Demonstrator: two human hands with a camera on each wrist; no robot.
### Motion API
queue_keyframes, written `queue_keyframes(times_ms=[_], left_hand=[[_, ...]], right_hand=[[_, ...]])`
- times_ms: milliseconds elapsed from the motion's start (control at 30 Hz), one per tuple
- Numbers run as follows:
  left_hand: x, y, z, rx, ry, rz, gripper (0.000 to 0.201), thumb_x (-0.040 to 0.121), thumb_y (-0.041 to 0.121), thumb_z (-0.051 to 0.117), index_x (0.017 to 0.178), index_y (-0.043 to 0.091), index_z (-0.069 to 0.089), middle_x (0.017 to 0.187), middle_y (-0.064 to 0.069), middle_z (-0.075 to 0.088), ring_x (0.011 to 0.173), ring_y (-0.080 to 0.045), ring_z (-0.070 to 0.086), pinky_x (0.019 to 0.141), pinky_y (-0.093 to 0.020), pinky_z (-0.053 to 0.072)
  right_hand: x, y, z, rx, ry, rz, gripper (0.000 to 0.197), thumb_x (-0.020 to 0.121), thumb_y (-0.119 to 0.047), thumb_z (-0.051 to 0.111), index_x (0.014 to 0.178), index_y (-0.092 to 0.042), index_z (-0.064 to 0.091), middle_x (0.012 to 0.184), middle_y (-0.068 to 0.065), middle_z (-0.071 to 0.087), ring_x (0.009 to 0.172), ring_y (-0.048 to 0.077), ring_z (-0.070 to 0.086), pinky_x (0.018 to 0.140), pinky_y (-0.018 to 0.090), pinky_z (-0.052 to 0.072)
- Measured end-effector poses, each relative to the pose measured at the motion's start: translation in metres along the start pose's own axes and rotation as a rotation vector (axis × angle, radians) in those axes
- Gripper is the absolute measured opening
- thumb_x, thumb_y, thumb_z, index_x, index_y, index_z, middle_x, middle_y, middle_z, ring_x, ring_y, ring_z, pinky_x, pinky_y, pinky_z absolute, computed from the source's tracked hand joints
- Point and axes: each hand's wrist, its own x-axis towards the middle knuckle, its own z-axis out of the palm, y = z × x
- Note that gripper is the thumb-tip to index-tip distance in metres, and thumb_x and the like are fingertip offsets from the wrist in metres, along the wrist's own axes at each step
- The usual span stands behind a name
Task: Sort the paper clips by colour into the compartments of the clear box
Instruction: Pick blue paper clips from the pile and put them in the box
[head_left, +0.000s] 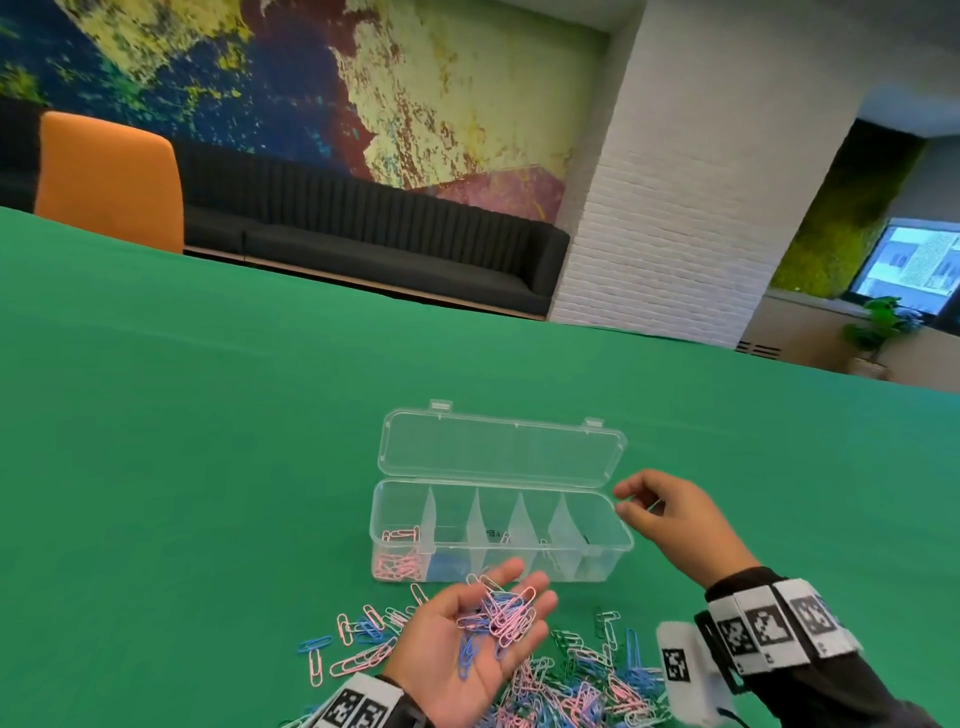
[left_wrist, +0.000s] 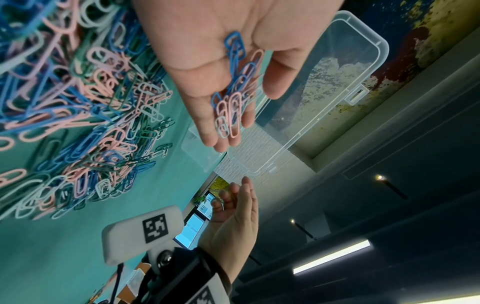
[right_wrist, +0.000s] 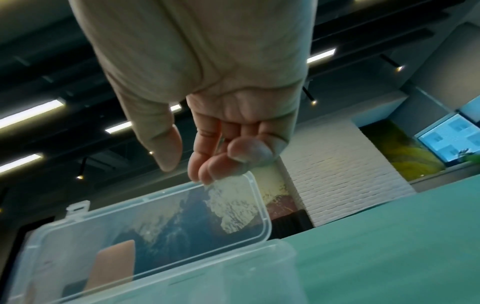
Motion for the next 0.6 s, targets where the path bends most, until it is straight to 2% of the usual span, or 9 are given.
queue_keyframes(times_ms=[100, 200, 333, 400, 467, 533, 600], left_hand=[[0.0, 0.0, 0.001, 0.01, 0.021, 0.002, 0.049, 0.082, 0.026, 0.045, 0.103, -0.013, 0.066, 0.117, -0.032, 0.06, 0.085, -0.044, 0.067, 0.063, -0.053, 0.053], [0.001, 0.0, 0.0, 0.021, 0.066, 0.058, 0.056, 0.093, 0.036, 0.039, 0.094, -0.01, 0.071, 0.114, -0.029, 0.063, 0.085, -0.041, 0.069, 0.067, -0.051, 0.053], [0.002, 0.003, -0.003, -0.018, 0.103, 0.108, 0.047, 0.1, 0.029, 0.033, 0.101, -0.007, 0.064, 0.113, -0.028, 0.064, 0.085, -0.04, 0.069, 0.07, -0.052, 0.051], [0.001, 0.004, -0.001, -0.021, 0.099, 0.099, 0.04, 0.096, 0.023, 0.037, 0.105, -0.007, 0.062, 0.115, -0.028, 0.063, 0.085, -0.041, 0.069, 0.07, -0.051, 0.05], [0.0, 0.004, 0.0, -0.022, 0.092, 0.102, 0.038, 0.085, 0.016, 0.043, 0.11, -0.007, 0.061, 0.115, -0.028, 0.063, 0.083, -0.04, 0.069, 0.07, -0.052, 0.049], [0.0, 0.004, 0.001, -0.034, 0.092, 0.112, 0.042, 0.081, 0.015, 0.043, 0.113, -0.008, 0.059, 0.114, -0.028, 0.063, 0.082, -0.041, 0.069, 0.069, -0.053, 0.048], [0.001, 0.005, 0.001, -0.061, 0.095, 0.113, 0.042, 0.089, 0.018, 0.039, 0.114, -0.009, 0.057, 0.114, -0.029, 0.063, 0.081, -0.042, 0.069, 0.069, -0.054, 0.048]], right_hand=[[-0.013, -0.009, 0.004, 0.049, -0.078, -0.036, 0.006, 0.085, -0.015, 0.065, 0.085, -0.021, 0.064, 0.069, -0.006, 0.056, 0.057, 0.008, 0.046, 0.059, 0.018, 0.04], [-0.022, -0.022, 0.005, 0.107, -0.147, -0.078, 0.007, 0.085, -0.016, 0.065, 0.084, -0.023, 0.064, 0.068, -0.006, 0.057, 0.054, 0.005, 0.045, 0.054, 0.014, 0.038], [-0.023, -0.034, -0.004, 0.288, -0.093, -0.093, 0.008, 0.086, -0.011, 0.064, 0.085, -0.019, 0.065, 0.066, -0.003, 0.058, 0.058, 0.01, 0.049, 0.05, 0.011, 0.038], [-0.02, -0.035, -0.01, 0.393, -0.032, -0.079, 0.01, 0.086, -0.008, 0.062, 0.085, -0.017, 0.065, 0.069, -0.002, 0.061, 0.058, 0.01, 0.052, 0.049, 0.013, 0.039], [-0.017, -0.036, -0.01, 0.478, -0.008, -0.044, 0.011, 0.086, -0.006, 0.06, 0.085, -0.016, 0.065, 0.069, -0.003, 0.062, 0.056, 0.007, 0.053, 0.049, 0.016, 0.04], [-0.015, -0.037, -0.002, 0.516, -0.054, -0.025, 0.012, 0.087, -0.006, 0.06, 0.085, -0.017, 0.065, 0.069, -0.004, 0.062, 0.055, 0.006, 0.052, 0.049, 0.017, 0.04], [-0.016, -0.042, 0.01, 0.499, -0.17, -0.045, 0.01, 0.086, -0.007, 0.061, 0.085, -0.016, 0.065, 0.069, -0.003, 0.061, 0.056, 0.005, 0.051, 0.05, 0.013, 0.04]])
